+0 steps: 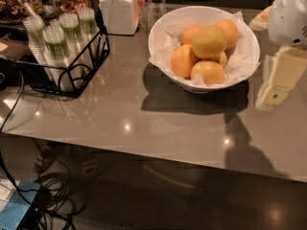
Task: Pick orange from white bowl
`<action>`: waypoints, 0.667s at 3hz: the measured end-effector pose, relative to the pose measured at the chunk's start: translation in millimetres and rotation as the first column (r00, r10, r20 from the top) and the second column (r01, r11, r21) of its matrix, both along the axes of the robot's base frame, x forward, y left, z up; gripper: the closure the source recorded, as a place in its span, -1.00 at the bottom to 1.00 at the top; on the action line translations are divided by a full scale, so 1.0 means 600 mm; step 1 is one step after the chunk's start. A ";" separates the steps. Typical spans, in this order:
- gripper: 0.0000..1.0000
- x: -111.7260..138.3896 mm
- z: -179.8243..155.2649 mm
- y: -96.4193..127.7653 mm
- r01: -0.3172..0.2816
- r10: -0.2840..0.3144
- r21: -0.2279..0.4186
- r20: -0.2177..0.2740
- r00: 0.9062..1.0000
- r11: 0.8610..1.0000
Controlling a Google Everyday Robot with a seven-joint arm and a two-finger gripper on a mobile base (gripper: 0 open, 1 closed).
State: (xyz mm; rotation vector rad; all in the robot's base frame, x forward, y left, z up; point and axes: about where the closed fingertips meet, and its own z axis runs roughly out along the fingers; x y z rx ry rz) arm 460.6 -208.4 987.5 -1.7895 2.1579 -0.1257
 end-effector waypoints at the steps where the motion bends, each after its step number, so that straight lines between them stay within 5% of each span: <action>1: -1.00 0.059 0.013 0.023 -0.101 0.100 0.018 0.021 0.995 0.995; 2: -1.00 0.115 0.022 0.049 -0.196 0.194 0.048 0.038 0.980 0.979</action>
Offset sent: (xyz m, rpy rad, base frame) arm 0.1031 0.0438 0.0174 0.0854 -0.0202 0.3142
